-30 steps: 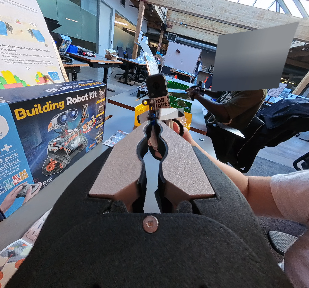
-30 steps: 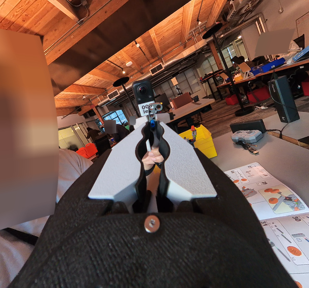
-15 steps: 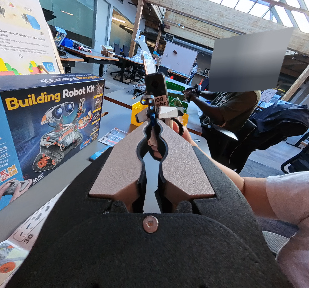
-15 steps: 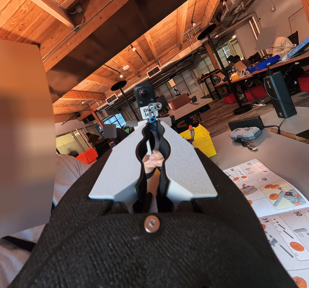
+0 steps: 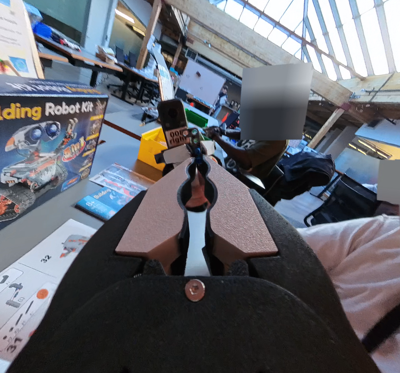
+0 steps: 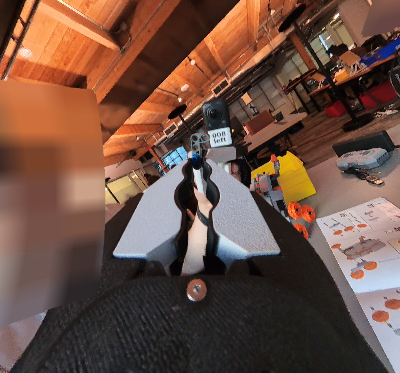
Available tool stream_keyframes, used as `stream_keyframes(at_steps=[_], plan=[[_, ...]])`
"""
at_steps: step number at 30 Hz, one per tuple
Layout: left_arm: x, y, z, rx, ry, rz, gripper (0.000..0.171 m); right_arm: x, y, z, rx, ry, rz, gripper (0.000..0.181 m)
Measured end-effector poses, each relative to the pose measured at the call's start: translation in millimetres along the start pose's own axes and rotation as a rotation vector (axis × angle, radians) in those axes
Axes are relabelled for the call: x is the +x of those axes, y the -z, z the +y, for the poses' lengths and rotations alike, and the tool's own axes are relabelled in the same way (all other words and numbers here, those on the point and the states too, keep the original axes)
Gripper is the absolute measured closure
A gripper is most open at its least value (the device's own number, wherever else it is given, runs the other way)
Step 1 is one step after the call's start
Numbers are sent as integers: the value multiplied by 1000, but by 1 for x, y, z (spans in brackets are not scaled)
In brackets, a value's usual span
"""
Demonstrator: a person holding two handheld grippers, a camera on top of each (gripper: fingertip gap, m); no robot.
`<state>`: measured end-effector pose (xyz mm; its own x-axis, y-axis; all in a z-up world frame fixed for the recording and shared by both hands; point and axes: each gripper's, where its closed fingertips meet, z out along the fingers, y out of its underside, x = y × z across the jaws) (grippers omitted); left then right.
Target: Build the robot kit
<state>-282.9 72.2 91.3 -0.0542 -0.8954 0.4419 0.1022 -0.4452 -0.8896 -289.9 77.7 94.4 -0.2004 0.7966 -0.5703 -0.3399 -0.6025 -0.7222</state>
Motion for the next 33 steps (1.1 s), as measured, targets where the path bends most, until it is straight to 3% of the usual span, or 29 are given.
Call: stream_keyframes(at_steps=[4,8,10,13,16,19,22,26,29,33], plan=[[8,8,11,-111,42,50,170,1,10,-2,-25,-5,39,156],[3,12,30,-243,55,14,169,8,14,4,-97,38,128,144],[8,15,47,-346,107,60,169,-4,14,19,-231,239,114,144],[21,26,84,-555,217,157,169,-24,21,57,-479,824,97,140],[32,37,117,-731,258,235,169,-33,21,80,-604,1068,122,149],[42,41,136,-834,241,293,169,-35,23,107,-755,1021,87,156],[54,44,144,-878,230,374,169,-32,24,132,-908,965,97,149],[58,45,139,-850,266,413,169,-25,24,155,-1084,1003,112,155],[58,48,137,-844,266,426,169,-22,21,155,-1111,1059,131,172],[56,48,134,-827,268,420,169,-26,15,148,-1060,1051,135,168]])
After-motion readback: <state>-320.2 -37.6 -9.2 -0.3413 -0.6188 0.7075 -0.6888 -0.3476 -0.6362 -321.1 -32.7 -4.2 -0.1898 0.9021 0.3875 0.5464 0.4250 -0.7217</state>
